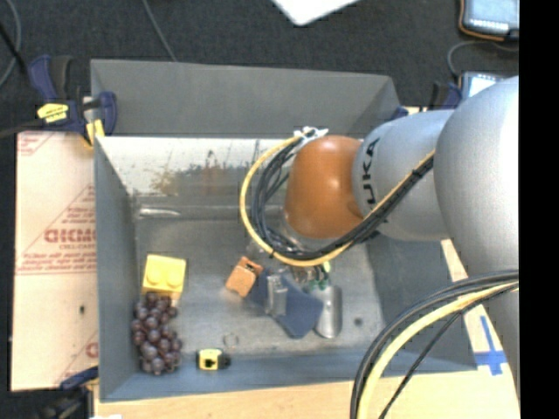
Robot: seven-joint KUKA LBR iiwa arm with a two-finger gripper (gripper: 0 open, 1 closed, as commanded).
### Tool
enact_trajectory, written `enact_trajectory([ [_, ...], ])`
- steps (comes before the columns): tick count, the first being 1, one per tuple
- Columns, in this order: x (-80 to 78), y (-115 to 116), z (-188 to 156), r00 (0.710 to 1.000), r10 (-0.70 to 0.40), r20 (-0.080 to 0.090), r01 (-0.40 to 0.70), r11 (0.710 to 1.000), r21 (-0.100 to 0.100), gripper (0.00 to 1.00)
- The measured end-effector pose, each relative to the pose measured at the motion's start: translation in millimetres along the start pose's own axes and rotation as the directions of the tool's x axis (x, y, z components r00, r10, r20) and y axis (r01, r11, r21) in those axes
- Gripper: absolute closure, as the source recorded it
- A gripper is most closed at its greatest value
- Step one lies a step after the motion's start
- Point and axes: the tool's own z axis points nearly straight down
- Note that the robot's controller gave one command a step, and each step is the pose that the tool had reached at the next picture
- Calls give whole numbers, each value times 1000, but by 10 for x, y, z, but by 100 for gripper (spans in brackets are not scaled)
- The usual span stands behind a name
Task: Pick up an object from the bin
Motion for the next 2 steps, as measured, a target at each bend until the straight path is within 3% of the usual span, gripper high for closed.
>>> enact_trajectory([
  [1,-69,36,0,998,-59,0,59,998,1,0],
  [2,-166,58,2,966,-257,3,257,966,1,0],
])
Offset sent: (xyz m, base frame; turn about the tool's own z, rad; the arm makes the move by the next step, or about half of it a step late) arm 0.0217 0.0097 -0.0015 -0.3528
